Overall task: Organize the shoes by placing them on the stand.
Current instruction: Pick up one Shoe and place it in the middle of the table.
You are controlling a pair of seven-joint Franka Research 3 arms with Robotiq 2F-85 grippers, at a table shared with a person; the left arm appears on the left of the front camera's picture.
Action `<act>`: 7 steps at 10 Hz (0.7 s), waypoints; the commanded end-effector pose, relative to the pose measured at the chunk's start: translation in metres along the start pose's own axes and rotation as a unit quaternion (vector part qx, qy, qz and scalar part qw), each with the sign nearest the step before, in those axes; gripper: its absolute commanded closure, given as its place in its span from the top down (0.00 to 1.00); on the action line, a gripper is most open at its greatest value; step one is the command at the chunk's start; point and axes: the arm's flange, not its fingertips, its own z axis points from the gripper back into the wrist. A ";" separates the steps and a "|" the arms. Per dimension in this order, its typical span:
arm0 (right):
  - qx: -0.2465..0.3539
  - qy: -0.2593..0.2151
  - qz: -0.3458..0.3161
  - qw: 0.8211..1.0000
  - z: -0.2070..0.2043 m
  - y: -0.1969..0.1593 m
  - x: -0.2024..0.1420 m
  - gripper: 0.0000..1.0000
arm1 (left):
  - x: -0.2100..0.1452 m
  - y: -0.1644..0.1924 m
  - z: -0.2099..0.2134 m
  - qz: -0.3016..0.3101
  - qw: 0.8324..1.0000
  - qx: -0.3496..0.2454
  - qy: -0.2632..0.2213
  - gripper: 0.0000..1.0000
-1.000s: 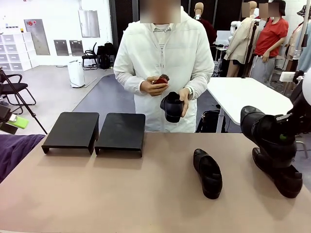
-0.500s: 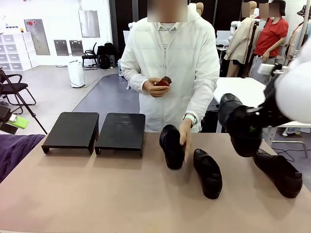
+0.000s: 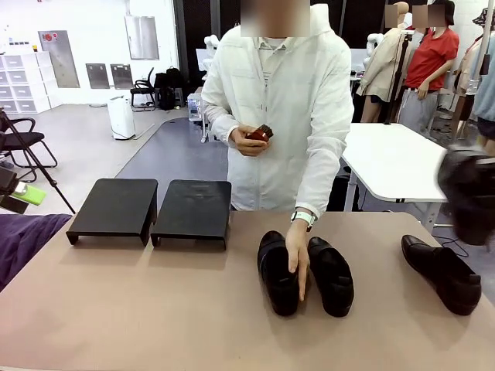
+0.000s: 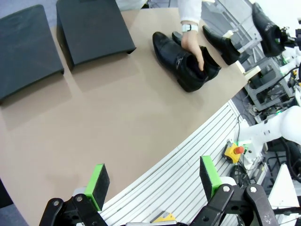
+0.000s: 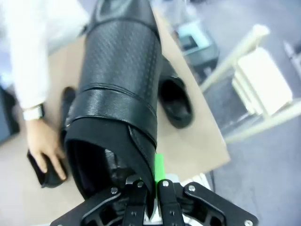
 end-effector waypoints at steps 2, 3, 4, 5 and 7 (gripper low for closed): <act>-0.040 -0.008 -0.084 0.996 0.001 -0.053 -0.007 0.00 | 0.001 0.000 0.000 -0.006 1.000 -0.011 -0.006 1.00; -0.034 -0.002 -0.094 0.995 -0.005 -0.058 -0.007 0.00 | 0.001 0.000 0.000 -0.006 1.000 -0.011 -0.006 1.00; -0.036 0.001 -0.099 0.994 -0.008 -0.058 -0.007 0.00 | 0.001 0.000 0.000 -0.006 1.000 -0.011 -0.006 1.00; -0.036 -0.003 -0.100 0.994 -0.009 -0.055 -0.007 0.00 | 0.001 0.000 0.000 -0.006 1.000 -0.011 -0.006 1.00; -0.023 -0.005 -0.066 0.998 -0.009 -0.025 -0.012 0.00 | 0.001 0.000 0.000 -0.006 1.000 -0.011 -0.006 1.00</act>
